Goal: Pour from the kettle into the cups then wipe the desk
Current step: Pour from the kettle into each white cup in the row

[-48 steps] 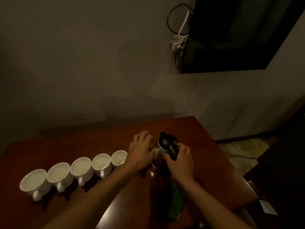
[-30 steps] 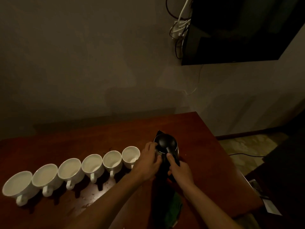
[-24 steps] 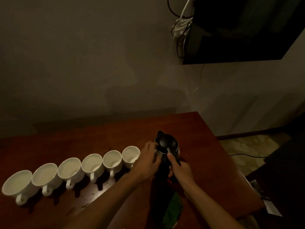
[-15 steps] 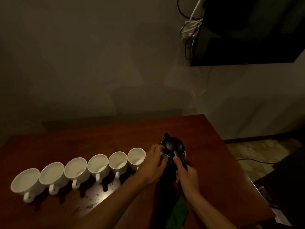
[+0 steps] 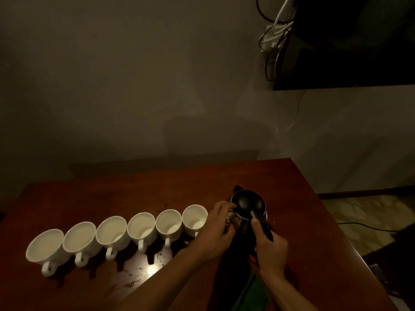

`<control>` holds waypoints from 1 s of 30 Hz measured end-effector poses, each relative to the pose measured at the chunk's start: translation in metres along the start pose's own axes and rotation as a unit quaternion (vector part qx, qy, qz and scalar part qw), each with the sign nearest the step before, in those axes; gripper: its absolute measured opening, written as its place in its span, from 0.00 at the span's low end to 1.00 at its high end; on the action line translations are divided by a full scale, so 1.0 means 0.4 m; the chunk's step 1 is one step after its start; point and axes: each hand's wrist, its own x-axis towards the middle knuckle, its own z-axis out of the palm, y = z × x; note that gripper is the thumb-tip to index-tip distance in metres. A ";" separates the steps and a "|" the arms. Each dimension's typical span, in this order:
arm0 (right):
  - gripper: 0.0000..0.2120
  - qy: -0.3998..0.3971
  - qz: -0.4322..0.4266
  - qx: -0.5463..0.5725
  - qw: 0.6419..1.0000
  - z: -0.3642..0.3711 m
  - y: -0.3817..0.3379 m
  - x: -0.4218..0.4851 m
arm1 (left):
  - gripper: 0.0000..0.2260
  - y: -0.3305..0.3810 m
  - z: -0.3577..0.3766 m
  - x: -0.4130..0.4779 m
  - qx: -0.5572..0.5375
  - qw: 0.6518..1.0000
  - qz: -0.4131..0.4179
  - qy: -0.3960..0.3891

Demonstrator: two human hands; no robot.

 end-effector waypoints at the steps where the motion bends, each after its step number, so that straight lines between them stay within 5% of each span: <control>1: 0.21 0.005 -0.005 -0.001 1.000 0.001 -0.001 0.002 | 0.18 0.001 0.000 0.004 0.002 1.000 0.001 0.001; 14: 0.24 -0.005 -0.073 0.003 0.997 -0.041 -0.075 -0.042 | 0.17 0.031 -0.019 -0.017 -0.051 0.996 -0.029 0.070; 22: 0.26 -0.072 -0.139 -0.017 0.987 -0.091 -0.135 -0.069 | 0.40 0.058 -0.036 -0.091 -0.202 0.966 -0.150 0.064; 30: 0.20 -0.118 -0.155 -0.056 0.979 -0.097 -0.157 -0.095 | 0.31 0.073 -0.018 -0.165 -0.252 0.959 -0.127 0.009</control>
